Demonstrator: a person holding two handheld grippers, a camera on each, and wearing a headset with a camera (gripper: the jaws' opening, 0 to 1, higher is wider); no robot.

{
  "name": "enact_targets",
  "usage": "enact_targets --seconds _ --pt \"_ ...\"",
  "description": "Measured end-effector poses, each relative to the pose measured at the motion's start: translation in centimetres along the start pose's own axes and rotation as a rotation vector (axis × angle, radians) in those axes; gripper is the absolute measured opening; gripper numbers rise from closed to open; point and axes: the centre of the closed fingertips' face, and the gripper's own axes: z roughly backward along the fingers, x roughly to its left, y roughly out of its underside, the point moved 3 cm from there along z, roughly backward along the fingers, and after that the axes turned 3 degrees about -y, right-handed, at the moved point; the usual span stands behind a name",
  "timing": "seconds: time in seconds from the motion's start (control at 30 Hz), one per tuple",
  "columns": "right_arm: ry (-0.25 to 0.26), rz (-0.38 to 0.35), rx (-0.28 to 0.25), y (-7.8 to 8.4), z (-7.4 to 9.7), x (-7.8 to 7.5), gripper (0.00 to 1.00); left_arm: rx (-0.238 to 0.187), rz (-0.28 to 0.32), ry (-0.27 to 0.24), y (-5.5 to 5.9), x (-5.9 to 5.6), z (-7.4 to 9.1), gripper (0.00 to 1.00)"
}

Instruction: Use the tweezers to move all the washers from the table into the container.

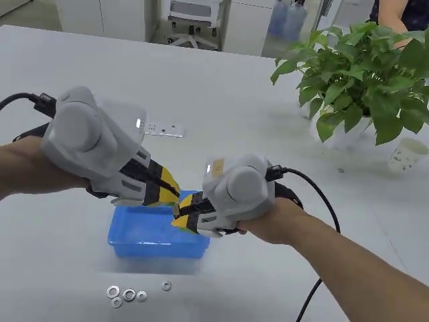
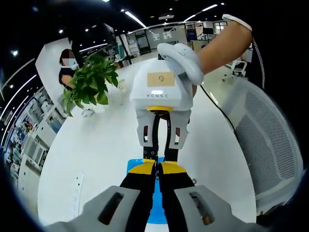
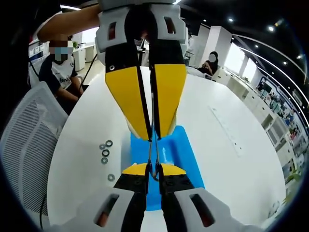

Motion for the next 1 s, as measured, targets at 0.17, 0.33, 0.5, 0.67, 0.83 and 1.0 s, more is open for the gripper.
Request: enact_targets --seconds 0.17,0.33,0.5,0.67,0.83,1.0 --pt "0.002 0.000 0.013 0.7 -0.5 -0.6 0.09 0.011 -0.002 0.012 0.7 0.5 -0.6 0.07" --pt "0.001 -0.013 0.018 1.5 -1.1 -1.4 0.10 0.017 -0.005 0.014 1.3 1.2 -1.3 0.07" --pt "0.001 -0.026 0.018 2.3 -1.8 -2.1 0.10 0.016 -0.007 0.013 1.9 1.8 -1.9 0.06" --pt "-0.001 -0.034 0.027 3.0 -2.5 -2.7 0.10 0.023 -0.004 0.017 2.7 2.3 -2.5 0.06" --pt "-0.015 -0.041 0.034 3.8 -3.3 -3.0 0.10 0.030 0.005 0.026 3.5 2.6 -3.2 0.06" --pt "-0.029 -0.045 0.040 4.4 -3.9 -3.3 0.10 0.037 0.011 0.032 4.0 2.8 -3.7 0.06"
